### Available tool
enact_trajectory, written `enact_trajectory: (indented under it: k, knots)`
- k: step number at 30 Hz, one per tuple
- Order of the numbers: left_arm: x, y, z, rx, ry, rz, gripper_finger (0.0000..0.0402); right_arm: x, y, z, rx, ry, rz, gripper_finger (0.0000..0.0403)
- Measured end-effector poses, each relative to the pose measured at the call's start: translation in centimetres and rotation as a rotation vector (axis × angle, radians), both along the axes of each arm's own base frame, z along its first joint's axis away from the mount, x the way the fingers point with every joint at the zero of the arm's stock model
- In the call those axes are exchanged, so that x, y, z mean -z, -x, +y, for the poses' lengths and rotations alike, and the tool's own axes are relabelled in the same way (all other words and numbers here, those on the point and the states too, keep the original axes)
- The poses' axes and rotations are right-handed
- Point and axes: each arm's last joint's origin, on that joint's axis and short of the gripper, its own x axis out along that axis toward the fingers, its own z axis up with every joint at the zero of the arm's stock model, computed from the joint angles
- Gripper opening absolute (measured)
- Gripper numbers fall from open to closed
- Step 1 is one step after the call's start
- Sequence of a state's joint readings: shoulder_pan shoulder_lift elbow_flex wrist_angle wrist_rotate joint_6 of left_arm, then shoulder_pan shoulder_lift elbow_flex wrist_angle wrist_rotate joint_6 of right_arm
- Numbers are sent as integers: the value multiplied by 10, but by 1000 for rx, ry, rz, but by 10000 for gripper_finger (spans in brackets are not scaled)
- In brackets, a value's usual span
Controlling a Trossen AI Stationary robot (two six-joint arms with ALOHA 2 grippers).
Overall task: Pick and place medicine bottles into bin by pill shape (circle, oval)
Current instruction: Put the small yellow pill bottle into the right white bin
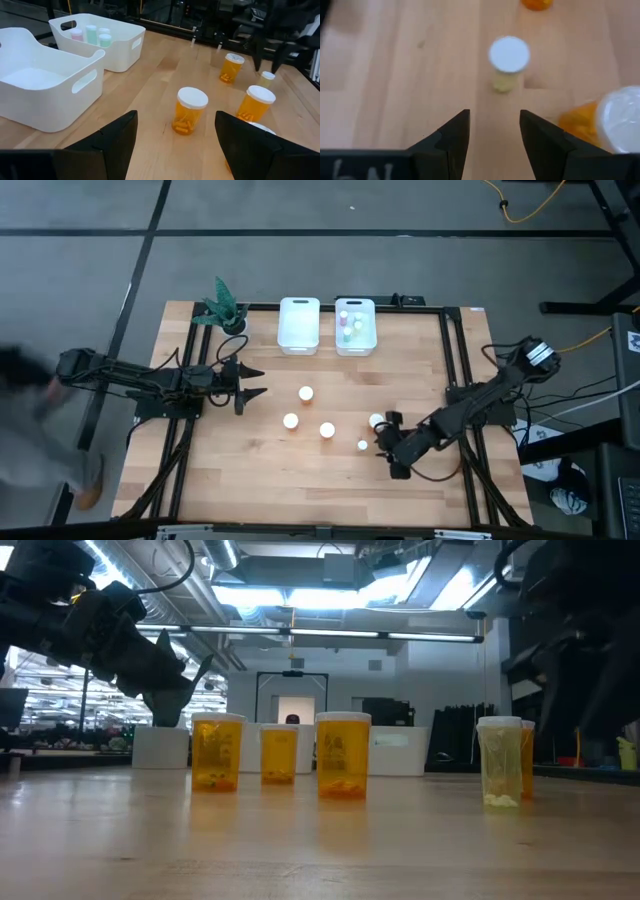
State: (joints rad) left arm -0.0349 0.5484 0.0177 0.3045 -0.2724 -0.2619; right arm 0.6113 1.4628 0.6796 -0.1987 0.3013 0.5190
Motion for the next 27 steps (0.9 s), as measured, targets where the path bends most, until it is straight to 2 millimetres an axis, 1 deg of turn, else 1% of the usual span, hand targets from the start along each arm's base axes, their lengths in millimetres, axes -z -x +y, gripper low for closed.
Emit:
enact_trajectory:
  k: [6, 9, 16, 27]
  knots:
    - [0, 0, 0, 0, 0, -3, 259, 5, -7, -3, 29, 14, -12, 175]
    - [0, 0, 0, 1, 0, -4, 259, 6, -11, -10, 38, 18, -5, 175]
    - [0, 0, 0, 1, 0, -3, 259, 6, -20, -26, 58, -45, 26, 175]
    - [0, 0, 0, 1, -1, -3, 259, 4, -23, -25, -93, 55, -20, 175]
